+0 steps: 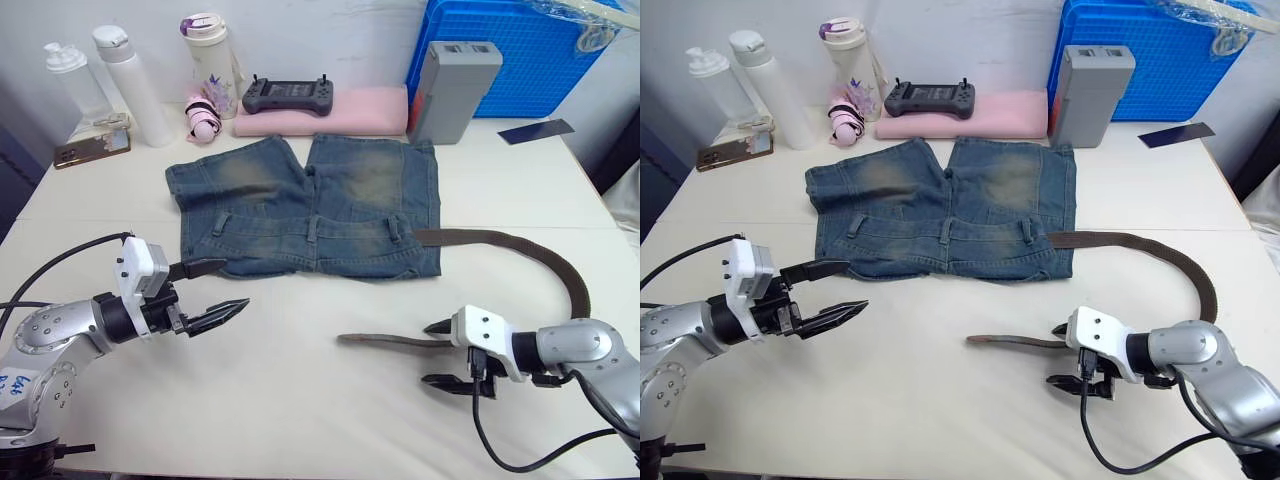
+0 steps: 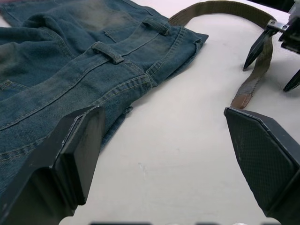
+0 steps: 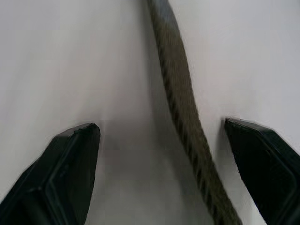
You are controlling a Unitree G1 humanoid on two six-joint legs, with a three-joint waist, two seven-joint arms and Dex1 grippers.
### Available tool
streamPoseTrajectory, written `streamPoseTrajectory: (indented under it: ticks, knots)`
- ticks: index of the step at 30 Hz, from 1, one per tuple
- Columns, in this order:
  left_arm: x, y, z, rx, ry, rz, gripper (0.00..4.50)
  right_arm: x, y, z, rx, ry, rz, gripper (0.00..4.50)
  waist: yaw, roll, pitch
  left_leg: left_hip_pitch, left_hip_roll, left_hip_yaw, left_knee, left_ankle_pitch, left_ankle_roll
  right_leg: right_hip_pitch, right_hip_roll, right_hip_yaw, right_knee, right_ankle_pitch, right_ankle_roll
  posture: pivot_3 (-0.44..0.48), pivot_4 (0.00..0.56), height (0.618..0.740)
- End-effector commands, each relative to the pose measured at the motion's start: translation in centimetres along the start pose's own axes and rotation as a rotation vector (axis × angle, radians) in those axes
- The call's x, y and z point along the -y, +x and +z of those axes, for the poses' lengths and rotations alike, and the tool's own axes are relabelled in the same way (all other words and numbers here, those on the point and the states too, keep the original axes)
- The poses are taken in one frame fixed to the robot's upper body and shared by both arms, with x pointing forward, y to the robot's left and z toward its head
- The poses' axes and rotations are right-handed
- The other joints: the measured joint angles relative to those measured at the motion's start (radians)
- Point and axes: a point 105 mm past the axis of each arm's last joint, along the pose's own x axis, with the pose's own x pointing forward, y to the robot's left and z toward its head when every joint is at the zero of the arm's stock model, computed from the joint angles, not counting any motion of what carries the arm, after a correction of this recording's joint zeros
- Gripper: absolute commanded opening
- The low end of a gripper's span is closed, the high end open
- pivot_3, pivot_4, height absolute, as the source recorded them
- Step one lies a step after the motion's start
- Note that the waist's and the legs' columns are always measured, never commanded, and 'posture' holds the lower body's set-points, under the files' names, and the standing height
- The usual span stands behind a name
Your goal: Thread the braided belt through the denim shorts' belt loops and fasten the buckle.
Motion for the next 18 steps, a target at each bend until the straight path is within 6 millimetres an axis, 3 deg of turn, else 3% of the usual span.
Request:
streamPoseTrajectory:
  ticks: [1, 3, 9, 13, 18]
  knots:
    - [0.6, 0.2, 0.9, 0.011, 0.041, -0.024, 4.5, 0.6, 0.3, -0.9, -0.027, 0.003, -0.043, 3.95, -0.005, -0.001, 0.0, 0.0, 0.0, 0.0, 0.001, 0.0, 0.0, 0.0, 0.0, 0.0, 0.0, 0.0, 0.0, 0.0, 0.15, 0.739]
    - [0.7, 0.3, 0.9, 0.01, 0.042, -0.034, 4.5, 0.5, 0.3, -0.8, -0.008, 0.02, -0.04, 3.21, -0.007, -0.002, -0.001, 0.001, 0.0, 0.0, 0.001, 0.0, 0.0, 0.001, 0.0, 0.0, 0.0, 0.0, 0.0, 0.0, 0.15, 0.739]
    - [1.6, 1.8, 0.7, -0.03, 0.035, -0.124, 4.5, 0.4, 0.6, -0.8, -0.014, 0.022, -0.024, 0.18, -0.014, -0.003, -0.002, 0.002, 0.0, 0.0, 0.002, 0.0, 0.0, 0.002, 0.0, 0.0, 0.0, 0.001, -0.001, 0.0, 0.15, 0.739]
    - [2.7, 3.2, 1.1, -0.02, 0.054, -0.225, 4.5, 0.7, 0.7, -0.1, -0.004, -0.013, -0.021, 0.03, -0.017, -0.003, -0.002, 0.002, 0.0, 0.0, 0.002, 0.0, -0.001, 0.002, 0.0, 0.0, 0.0, 0.001, -0.001, 0.0, 0.15, 0.739]
    - [4.7, 5.0, 0.9, -0.01, 0.127, -0.396, 4.5, 0.6, -0.1, 4.1, 0.092, -0.129, 0.031, 0.03, -0.017, -0.003, -0.002, 0.001, 0.0, 0.0, 0.002, 0.0, -0.001, 0.001, 0.0, 0.0, 0.0, 0.001, -0.001, 0.0, 0.15, 0.739]
